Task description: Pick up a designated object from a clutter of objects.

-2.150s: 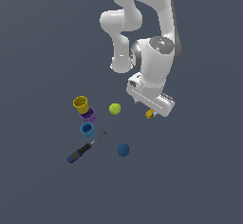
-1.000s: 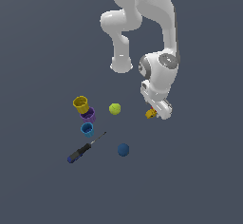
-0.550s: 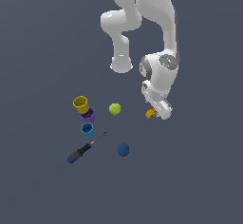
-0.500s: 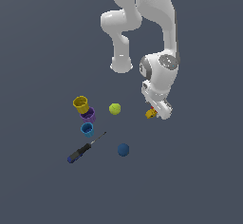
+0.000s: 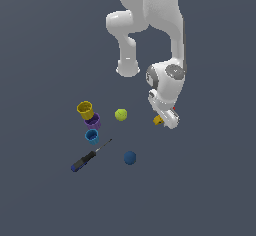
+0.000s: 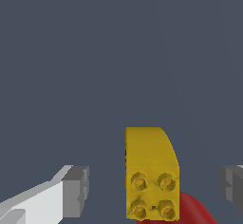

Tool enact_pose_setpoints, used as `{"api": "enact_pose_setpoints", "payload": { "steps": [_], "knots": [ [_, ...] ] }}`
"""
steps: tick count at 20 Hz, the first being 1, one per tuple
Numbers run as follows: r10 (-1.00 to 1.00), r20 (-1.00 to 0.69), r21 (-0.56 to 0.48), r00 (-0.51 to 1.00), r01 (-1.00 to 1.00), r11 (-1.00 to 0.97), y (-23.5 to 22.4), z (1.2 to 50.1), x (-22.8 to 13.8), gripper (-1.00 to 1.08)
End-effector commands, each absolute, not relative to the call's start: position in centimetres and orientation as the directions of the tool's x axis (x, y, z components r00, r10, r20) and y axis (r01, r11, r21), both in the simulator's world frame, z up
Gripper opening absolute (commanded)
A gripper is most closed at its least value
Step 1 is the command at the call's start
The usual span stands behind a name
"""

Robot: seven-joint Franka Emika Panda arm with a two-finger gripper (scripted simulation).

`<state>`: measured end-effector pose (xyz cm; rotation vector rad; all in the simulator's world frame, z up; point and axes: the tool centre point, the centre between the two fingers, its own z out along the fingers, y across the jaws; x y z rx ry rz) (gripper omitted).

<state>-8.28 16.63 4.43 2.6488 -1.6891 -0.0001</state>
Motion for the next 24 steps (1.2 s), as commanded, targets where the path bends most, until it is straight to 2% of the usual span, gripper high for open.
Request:
{"api": "enact_pose_setpoints", "payload": {
  "steps": [1, 8, 9, 24],
  "knots": [
    [-0.907, 0.0, 0.0, 0.421, -0.907, -0.421, 16.6, 3.4, -8.3, 1.0],
    [-0.907, 0.0, 0.0, 0.421, -0.907, -0.421, 16.6, 2.2, -8.3, 1.0],
    [-0.907, 0.0, 0.0, 0.421, -0.907, -0.421, 16.6, 2.2, -8.3, -1.0],
    [-0.907, 0.0, -0.001, 0.42, -0.907, -0.42, 16.5, 2.8, -8.1, -1.0]
  ]
}}
